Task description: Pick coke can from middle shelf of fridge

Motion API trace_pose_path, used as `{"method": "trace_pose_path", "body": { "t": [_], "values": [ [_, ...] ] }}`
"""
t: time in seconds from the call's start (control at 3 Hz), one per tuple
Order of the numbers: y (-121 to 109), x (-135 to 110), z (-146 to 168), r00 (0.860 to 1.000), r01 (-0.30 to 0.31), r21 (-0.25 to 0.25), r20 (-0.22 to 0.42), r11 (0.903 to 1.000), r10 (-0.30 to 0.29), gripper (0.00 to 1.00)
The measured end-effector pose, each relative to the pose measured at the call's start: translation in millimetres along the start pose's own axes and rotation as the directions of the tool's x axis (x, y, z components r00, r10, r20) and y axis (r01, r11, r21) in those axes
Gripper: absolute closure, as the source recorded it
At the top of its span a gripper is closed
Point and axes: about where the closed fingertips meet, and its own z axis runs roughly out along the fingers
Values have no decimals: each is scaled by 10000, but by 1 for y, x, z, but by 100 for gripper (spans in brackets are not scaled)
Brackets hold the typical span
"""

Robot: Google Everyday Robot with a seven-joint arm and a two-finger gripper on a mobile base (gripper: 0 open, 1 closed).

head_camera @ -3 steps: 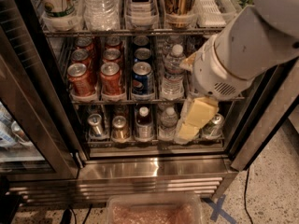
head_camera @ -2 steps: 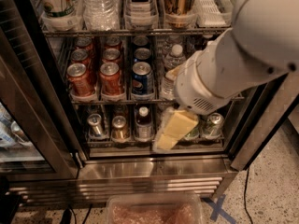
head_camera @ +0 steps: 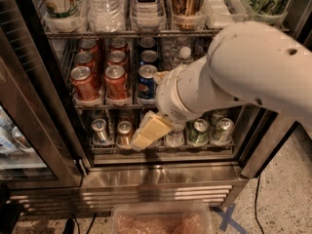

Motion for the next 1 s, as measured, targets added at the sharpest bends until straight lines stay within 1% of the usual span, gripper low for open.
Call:
{"method": "trace_pose_path", "body": {
  "t": [0.33,0.67,1.0],
  "values": [
    [-10,-10,10,9982,-187,486,576,9986,159,0],
    [-10,-10,10,9982,-189,487,577,9986,161,0],
    [-2,-13,25,9932,-721,687,968,9950,653,0]
  ]
}}
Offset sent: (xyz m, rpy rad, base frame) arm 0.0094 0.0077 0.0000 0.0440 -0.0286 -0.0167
